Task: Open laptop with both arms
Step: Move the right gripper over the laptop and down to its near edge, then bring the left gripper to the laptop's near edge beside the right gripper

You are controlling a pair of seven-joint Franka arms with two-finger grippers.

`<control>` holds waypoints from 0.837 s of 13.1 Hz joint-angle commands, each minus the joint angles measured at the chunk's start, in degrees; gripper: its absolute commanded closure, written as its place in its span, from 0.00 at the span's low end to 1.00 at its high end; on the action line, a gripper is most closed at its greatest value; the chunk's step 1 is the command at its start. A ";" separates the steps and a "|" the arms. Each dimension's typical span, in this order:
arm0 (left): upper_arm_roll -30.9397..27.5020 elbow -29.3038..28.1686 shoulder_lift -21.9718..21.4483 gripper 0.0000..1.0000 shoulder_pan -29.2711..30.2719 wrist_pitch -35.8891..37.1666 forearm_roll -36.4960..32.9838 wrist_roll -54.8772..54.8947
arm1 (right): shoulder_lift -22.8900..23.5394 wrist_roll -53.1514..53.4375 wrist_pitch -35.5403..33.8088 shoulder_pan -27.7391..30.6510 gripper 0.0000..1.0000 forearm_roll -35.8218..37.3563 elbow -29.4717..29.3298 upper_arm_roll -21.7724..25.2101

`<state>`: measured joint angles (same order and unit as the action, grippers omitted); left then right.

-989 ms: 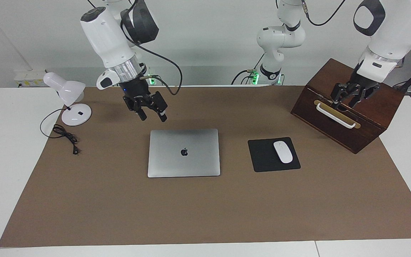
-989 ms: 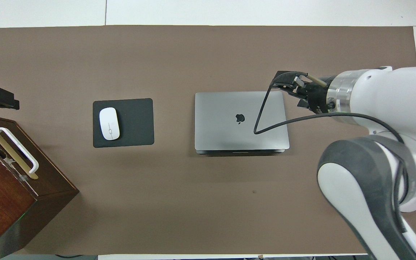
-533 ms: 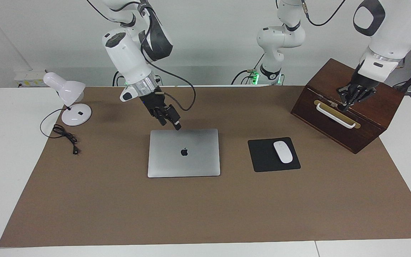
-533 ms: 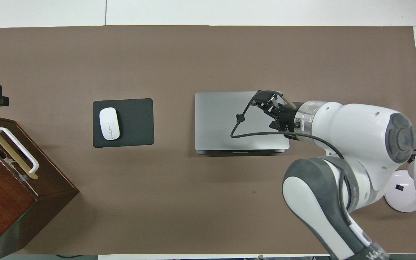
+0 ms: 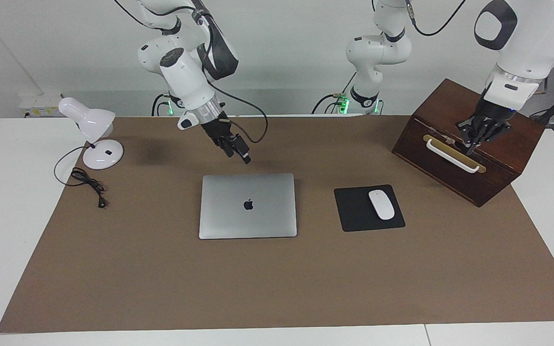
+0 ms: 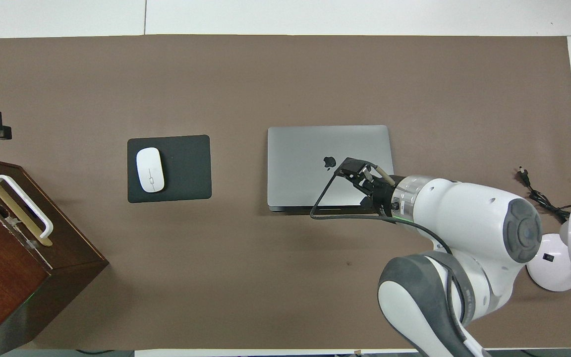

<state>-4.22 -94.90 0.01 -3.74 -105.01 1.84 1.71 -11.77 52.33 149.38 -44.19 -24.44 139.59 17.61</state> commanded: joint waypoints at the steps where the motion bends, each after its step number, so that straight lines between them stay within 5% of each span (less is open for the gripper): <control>1: -0.18 -6.15 -2.29 1.00 -1.36 -6.24 0.61 0.75 | -4.48 2.51 1.61 -0.02 0.01 -1.04 5.51 -2.05; 7: -0.09 -24.58 -9.31 1.00 -4.52 -25.29 4.04 3.02 | -6.86 5.15 1.70 -0.19 0.01 -1.13 10.17 -2.85; 11: -0.18 -41.47 -15.82 1.00 -10.75 -42.09 4.04 4.09 | -6.69 11.46 10.74 -0.46 0.01 -1.13 12.02 -2.85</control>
<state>-3.70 -127.01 -10.36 -11.70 -140.24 5.02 4.18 -16.80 60.41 156.80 -44.21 -24.45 149.89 15.08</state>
